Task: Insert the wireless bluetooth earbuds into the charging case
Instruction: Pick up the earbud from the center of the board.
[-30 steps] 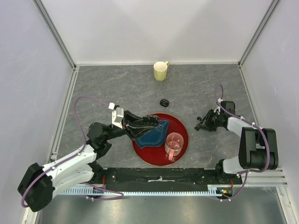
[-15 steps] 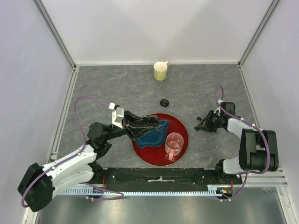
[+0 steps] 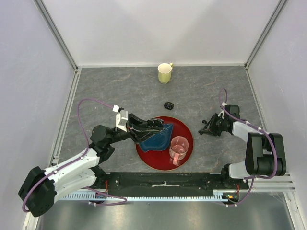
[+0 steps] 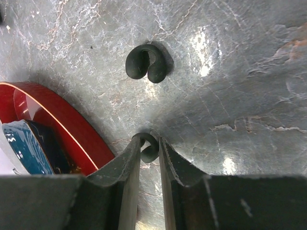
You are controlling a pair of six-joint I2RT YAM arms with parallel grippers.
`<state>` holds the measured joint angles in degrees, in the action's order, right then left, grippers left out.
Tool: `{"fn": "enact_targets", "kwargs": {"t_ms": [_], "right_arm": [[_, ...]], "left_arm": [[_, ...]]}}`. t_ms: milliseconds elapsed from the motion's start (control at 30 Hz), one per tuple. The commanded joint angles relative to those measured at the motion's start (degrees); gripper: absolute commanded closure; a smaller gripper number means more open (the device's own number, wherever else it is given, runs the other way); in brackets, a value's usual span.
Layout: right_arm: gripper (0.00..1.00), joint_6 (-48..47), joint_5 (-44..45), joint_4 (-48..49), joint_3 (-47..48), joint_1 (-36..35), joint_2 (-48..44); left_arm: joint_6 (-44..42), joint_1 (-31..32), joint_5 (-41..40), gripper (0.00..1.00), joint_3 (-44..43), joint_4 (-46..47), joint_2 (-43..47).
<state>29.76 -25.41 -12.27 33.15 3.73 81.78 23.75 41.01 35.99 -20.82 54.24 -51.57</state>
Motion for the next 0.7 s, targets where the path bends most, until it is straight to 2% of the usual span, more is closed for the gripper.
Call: {"fn": "enact_targets", "kwargs": {"t_ms": [0, 667], "right_arm": [[0.71, -1.0, 1.3, 0.9, -1.1, -0.9, -1.1], [0.70, -1.6, 3.7, 1.8, -0.7, -3.4, -2.8]], "left_arm": [[1.4, 0.3, -1.2, 0.98, 0.4, 1.1, 0.1], [1.5, 0.3, -1.5, 0.98, 0.7, 0.3, -0.2]]}}
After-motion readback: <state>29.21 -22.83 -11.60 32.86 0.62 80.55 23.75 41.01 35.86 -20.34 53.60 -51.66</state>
